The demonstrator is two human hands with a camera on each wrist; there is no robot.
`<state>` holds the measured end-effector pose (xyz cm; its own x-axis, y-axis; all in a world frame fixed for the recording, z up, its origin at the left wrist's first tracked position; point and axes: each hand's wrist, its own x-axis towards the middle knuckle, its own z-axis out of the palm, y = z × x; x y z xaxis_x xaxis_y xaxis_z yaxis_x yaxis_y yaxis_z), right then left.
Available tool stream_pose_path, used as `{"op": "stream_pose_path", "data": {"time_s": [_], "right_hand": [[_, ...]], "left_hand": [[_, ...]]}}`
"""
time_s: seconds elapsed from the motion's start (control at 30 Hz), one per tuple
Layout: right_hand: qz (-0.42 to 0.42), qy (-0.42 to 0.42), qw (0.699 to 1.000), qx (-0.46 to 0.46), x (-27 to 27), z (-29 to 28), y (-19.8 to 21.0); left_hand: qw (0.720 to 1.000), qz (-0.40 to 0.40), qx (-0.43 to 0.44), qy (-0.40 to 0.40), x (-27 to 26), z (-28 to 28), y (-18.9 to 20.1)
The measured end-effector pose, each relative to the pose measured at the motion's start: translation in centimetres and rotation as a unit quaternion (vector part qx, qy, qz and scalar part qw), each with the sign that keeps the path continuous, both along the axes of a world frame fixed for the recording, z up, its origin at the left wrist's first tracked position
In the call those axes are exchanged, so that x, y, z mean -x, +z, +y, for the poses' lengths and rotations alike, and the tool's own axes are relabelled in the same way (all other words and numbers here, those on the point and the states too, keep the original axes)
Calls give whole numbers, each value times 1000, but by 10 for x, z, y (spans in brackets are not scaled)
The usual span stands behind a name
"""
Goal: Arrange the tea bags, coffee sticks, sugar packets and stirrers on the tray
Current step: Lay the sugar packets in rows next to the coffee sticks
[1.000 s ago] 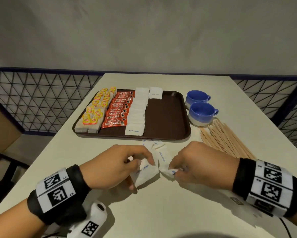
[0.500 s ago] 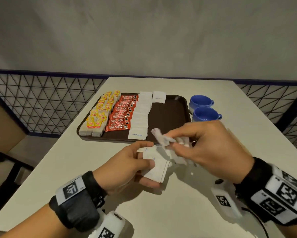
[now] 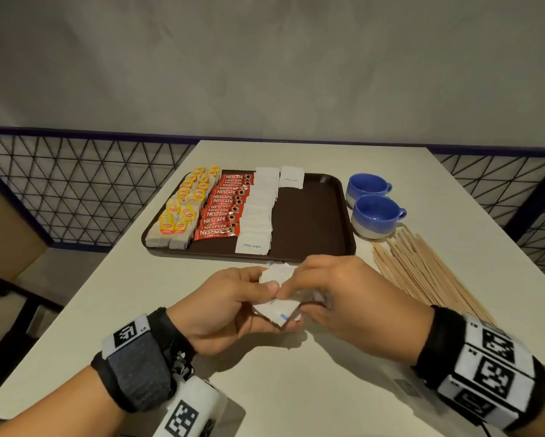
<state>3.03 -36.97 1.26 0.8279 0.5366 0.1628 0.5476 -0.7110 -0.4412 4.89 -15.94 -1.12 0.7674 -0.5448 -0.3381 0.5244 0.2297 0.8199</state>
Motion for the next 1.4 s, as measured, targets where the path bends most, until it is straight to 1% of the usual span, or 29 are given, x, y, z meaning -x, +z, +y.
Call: {"op": "stream_pose_path", "data": {"time_s": [0.1, 0.2, 0.27, 0.37, 0.43, 0.47, 0.57, 0.7, 0.77, 0.83, 0.9, 0.97, 1.03, 1.07, 1.17, 1.2, 1.23, 1.3, 1.37, 1.4], "right_hand": [[39, -64, 994, -78, -2, -9, 1], [91, -102, 979, -153, -3, -16, 10], [117, -108, 964, -215, -2, -20, 24], [164, -67, 940, -292, 0, -21, 43], [205, -44, 933, -292, -1, -17, 45], [213, -45, 937, -273, -2, -14, 42], [182, -87, 959, -197, -9, -7, 28], [143, -125, 963, -190, -12, -4, 18], [127, -122, 967, -183, -12, -2, 17], [115, -110, 970, -183, -14, 0, 18], [97, -102, 975, -173, -18, 0, 22], [98, -98, 974, -179, -20, -5, 30], [122, -104, 961, -227, -22, -14, 39], [120, -117, 954, -250, -23, -20, 43], [82, -159, 939, -292, -28, -40, 47], [71, -178, 941, -279, -30, -48, 45], [63, -197, 949, -239, -32, -56, 41], [81, -221, 967, -98, -34, -70, 28], [125, -211, 968, 44, -32, -76, 12], [143, -193, 966, 98, -30, -77, 4]], "left_hand": [[1000, -10, -16, 4, -3, 5, -2], [999, -32, -44, -2, -3, 5, -4], [998, -34, -56, 0, -2, 3, -6], [998, -42, -55, -16, -1, 0, -8], [996, -43, -54, -48, -1, -2, -8], [996, -43, -52, -66, -1, -3, -7], [996, -27, -13, -89, 0, -4, -4], [994, -4, 45, -104, 2, -1, -4], [993, -14, 41, -108, 2, -2, -3], [994, -30, 19, -106, 2, -6, 0], [994, -37, 9, -99, -1, -8, 4], [995, -54, 2, -83, -7, -8, 7], [996, -70, 4, -45, -15, -5, 9], [997, -73, 11, -25, -19, -3, 10], [997, -71, 30, 26, -26, 1, 8], [996, -66, 38, 40, -27, 3, 7], [996, -60, 49, 52, -29, 4, 7], [994, -41, 75, 75, -32, 7, 5], [990, -12, 95, 99, -34, 11, 4], [989, 3, 105, 106, -35, 13, 4]]}}
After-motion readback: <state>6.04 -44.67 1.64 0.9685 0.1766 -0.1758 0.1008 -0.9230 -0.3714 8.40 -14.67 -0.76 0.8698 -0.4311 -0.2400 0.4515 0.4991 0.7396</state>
